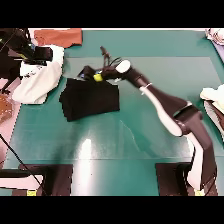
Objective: Fold the shirts.
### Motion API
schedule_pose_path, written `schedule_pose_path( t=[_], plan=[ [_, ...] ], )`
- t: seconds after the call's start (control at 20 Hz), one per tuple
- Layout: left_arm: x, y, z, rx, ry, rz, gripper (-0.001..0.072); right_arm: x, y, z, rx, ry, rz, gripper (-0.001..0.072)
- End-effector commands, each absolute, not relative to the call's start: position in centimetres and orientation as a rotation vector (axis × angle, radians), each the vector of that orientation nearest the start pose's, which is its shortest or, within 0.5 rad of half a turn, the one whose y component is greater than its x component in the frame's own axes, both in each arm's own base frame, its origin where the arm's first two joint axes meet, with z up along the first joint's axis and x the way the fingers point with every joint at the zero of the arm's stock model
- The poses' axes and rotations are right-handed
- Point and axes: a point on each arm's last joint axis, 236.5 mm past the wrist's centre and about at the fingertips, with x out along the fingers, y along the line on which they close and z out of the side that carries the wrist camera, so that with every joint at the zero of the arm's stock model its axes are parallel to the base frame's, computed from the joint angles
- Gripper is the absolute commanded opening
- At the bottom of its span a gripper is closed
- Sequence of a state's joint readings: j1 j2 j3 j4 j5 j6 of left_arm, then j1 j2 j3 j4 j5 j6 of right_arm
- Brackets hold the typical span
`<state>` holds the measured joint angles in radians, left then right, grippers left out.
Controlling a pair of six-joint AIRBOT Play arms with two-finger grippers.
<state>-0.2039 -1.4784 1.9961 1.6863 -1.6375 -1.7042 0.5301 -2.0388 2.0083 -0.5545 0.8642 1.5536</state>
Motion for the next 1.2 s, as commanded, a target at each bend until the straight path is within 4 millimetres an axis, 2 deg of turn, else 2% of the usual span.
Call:
schedule_pose_path(
  t=[0.0, 0.05, 0.1, 0.15, 0.25, 0.35, 0.4, 0.45, 0.5, 0.65, 0.8, 1.0, 1.15],
  plan=[
    [42.5, -6.0, 17.7, 0.063, 1.151, -0.004, 0.0149, 48.3, 35.5, 5.8, 0.453, 1.145, 0.747, 0.044],
    [41.8, -6.4, 15.8, 0.066, 1.21, -0.018, 0.0149, 48.2, 32.9, 5.3, 0.415, 1.167, 0.7, 0.0444],
    [41.0, -6.5, 13.5, 0.07, 1.275, -0.025, 0.0149, 48.0, 30.9, 4.9, 0.402, 1.186, 0.666, 0.0489],
    [40.1, -6.5, 10.7, 0.079, 1.339, -0.027, 0.0149, 47.8, 29.2, 4.6, 0.411, 1.206, 0.638, 0.0569],
    [37.8, -6.0, 5.8, 0.101, 1.452, -0.027, 0.0161, 47.2, 26.4, 3.9, 0.435, 1.241, 0.596, 0.0579],
    [35.8, -4.9, 2.3, 0.075, 1.513, -0.022, 0.0321, 46.3, 24.9, 2.9, 0.418, 1.271, 0.593, 0.0594],
    [35.0, -4.4, 1.2, 0.056, 1.53, -0.013, 0.0325, 45.7, 24.5, 2.2, 0.406, 1.286, 0.596, 0.065],
    [34.6, -3.9, 0.8, 0.033, 1.527, -0.01, 0.0325, 45.2, 24.1, 1.3, 0.397, 1.307, 0.597, 0.0686],
    [34.7, -3.8, 0.9, 0.013, 1.505, -0.015, 0.0325, 44.6, 24.0, 0.3, 0.392, 1.332, 0.596, 0.0686],
    [36.4, -4.6, 3.1, -0.078, 1.38, -0.048, 0.0323, 43.0, 24.0, -2.7, 0.411, 1.38, 0.601, 0.0704],
    [36.5, -5.1, 4.8, -0.098, 1.322, -0.067, 0.0323, 42.3, 26.9, -3.8, 0.573, 1.334, 0.703, 0.0705],
    [36.0, -5.1, 5.9, -0.1, 1.309, -0.071, 0.0322, 43.6, 31.7, -3.9, 0.767, 1.179, 0.778, 0.0704],
    [36.0, -5.1, 6.4, -0.1, 1.301, -0.072, 0.0322, 42.2, 36.5, -6.0, 0.754, 1.214, 0.819, 0.0697]
  ],
)
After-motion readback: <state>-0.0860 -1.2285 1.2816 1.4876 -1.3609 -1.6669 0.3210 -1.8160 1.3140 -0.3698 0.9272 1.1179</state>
